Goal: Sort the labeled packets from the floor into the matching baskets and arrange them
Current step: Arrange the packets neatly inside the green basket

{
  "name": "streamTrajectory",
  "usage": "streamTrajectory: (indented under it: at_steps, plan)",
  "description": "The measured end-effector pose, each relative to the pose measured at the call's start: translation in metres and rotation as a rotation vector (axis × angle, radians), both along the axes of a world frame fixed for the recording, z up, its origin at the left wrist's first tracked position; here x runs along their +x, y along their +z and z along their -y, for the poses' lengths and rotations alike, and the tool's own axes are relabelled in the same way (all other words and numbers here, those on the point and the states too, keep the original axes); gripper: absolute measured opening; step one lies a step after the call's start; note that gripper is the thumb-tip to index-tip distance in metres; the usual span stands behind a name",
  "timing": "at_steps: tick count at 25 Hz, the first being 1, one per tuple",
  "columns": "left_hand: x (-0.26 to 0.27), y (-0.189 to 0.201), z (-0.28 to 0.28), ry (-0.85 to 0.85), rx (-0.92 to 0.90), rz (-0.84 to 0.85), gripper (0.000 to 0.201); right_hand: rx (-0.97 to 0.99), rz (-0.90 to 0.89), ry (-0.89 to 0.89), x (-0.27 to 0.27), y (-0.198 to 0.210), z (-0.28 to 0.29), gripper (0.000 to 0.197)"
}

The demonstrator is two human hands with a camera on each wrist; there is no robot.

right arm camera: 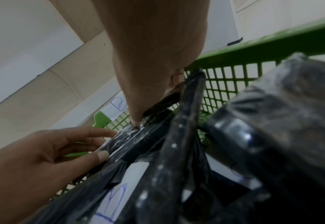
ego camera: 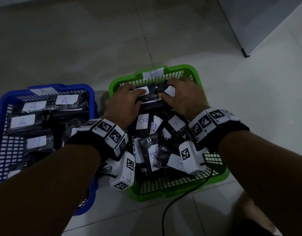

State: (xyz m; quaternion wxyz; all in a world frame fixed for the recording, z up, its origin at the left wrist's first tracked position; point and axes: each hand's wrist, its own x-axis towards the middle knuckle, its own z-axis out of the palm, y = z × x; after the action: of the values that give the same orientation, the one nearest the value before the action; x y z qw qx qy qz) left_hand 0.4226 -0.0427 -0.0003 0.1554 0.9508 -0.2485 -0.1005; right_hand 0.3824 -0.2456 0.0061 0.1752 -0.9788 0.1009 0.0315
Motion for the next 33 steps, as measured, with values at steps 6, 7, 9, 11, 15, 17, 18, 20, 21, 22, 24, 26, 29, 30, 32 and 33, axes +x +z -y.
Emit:
streamTrajectory:
  at_steps: [6, 7, 9, 11, 15, 17, 18, 20, 21, 22, 24, 26, 29, 30, 32, 33]
  plan:
    - [0.001, 0.001, -0.001, 0.006, -0.006, 0.003, 0.040, -0.070, -0.019, -0.006, 0.000, -0.002, -0.002, 0.052]
    - [0.001, 0.000, -0.001, 0.004, -0.005, 0.002, 0.040, -0.076, -0.019, -0.012, -0.001, -0.003, -0.003, 0.054]
    - [0.001, 0.000, -0.002, 0.003, -0.008, 0.004, 0.040, -0.077, 0.000, 0.012, -0.003, -0.003, -0.003, 0.055]
    - [0.000, 0.000, -0.003, 0.004, -0.013, 0.013, 0.041, -0.043, 0.024, 0.040, -0.004, -0.003, -0.003, 0.054]
    - [0.002, 0.003, -0.006, 0.014, -0.016, -0.010, 0.045, 0.143, -0.006, 0.006, -0.003, -0.001, -0.004, 0.054]
    - [0.003, 0.002, -0.006, 0.006, -0.022, -0.007, 0.046, 0.195, 0.045, -0.003, -0.004, -0.001, -0.003, 0.057]
    - [0.003, 0.002, -0.006, -0.005, -0.030, -0.002, 0.046, 0.278, 0.057, -0.022, -0.004, -0.002, -0.001, 0.058]
    - [0.004, 0.001, -0.008, -0.014, -0.047, -0.010, 0.045, 0.562, 0.041, -0.137, -0.003, -0.001, -0.001, 0.055]
    - [0.004, 0.000, -0.008, -0.012, -0.055, -0.015, 0.044, 0.673, 0.036, -0.204, -0.001, 0.000, -0.001, 0.051]
    - [0.005, 0.000, -0.009, -0.007, -0.072, -0.022, 0.045, 0.735, 0.056, -0.263, 0.002, 0.000, -0.001, 0.046]
    - [0.005, 0.000, -0.010, -0.001, -0.162, -0.036, 0.048, 0.803, 0.110, -0.332, 0.009, 0.004, -0.004, 0.039]
    - [0.003, 0.003, -0.009, 0.004, -0.265, -0.041, 0.046, 0.904, 0.106, -0.336, 0.013, 0.008, -0.012, 0.048]
    - [-0.002, 0.011, -0.007, 0.039, -0.334, -0.077, 0.042, 0.978, 0.063, -0.316, 0.015, 0.005, -0.019, 0.060]
    - [-0.005, 0.014, -0.007, 0.065, -0.372, -0.110, 0.042, 0.969, 0.092, -0.351, 0.015, 0.003, -0.020, 0.053]
    - [-0.008, 0.018, -0.006, 0.078, -0.410, -0.148, 0.054, 0.967, 0.151, -0.467, 0.017, 0.002, -0.020, 0.038]
    - [-0.009, 0.018, -0.005, 0.056, -0.404, -0.139, 0.063, 0.978, 0.151, -0.510, 0.016, 0.003, -0.020, 0.033]
